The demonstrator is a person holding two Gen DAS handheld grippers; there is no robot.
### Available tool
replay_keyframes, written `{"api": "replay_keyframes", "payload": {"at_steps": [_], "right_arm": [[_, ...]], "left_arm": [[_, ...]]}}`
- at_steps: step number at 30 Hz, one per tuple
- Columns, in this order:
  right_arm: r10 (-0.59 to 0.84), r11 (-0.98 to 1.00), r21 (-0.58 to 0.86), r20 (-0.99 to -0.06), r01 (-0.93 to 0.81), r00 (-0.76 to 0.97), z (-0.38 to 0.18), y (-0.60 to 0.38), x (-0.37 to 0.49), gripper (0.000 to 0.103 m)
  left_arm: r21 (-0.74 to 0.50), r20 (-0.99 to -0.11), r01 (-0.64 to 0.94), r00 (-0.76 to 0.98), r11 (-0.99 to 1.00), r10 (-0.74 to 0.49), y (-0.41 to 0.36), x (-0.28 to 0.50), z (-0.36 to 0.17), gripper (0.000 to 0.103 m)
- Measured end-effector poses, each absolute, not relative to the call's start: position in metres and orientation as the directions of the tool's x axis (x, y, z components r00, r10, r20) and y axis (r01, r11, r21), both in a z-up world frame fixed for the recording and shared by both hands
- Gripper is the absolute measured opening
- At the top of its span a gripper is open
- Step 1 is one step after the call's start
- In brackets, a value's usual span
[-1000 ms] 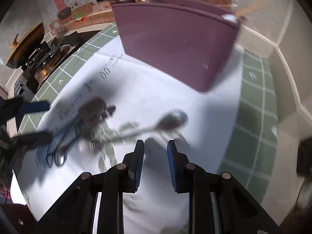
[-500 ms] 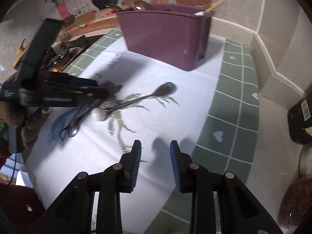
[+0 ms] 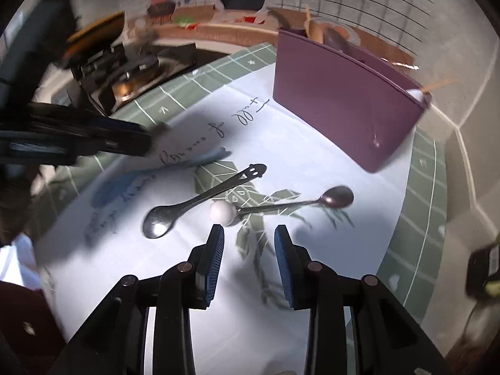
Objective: Organize utensils
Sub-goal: 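Grasp the small black spatula by its handle with the left tool, then grasp the blue plastic spoon with the right tool while the left tool holds the spatula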
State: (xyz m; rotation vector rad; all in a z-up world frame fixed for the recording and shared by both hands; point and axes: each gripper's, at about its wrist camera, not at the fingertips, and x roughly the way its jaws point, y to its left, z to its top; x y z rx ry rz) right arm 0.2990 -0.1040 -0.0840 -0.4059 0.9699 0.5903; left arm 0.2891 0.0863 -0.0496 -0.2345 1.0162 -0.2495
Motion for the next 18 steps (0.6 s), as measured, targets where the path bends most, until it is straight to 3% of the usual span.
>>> {"api": "replay_keyframes", "payload": {"at_steps": [6, 13, 18], "right_arm": [[0.25, 0.718, -0.12, -0.875, -0.685, 0.415, -0.092, -0.086, 0.305, 0.031], [0.435, 0.794, 0.21, -0.852, -0.57, 0.292, -0.082, -0.065, 0.324, 0.031], [0.456, 0.837, 0.311, -0.85, -0.45, 0.262, -0.093, -0.035, 0.336, 0.031]], "left_arm": [[-0.302, -0.788, 0.023, 0.556, 0.953, -0.263, 0.118, 0.265, -0.039, 0.033], [-0.302, -0.782, -0.043, 0.582, 0.952, -0.222, 0.141, 0.245, -0.039, 0.033], [-0.26, -0.781, -0.08, 0.604, 0.962, -0.161, 0.152, 0.234, -0.034, 0.033]]}}
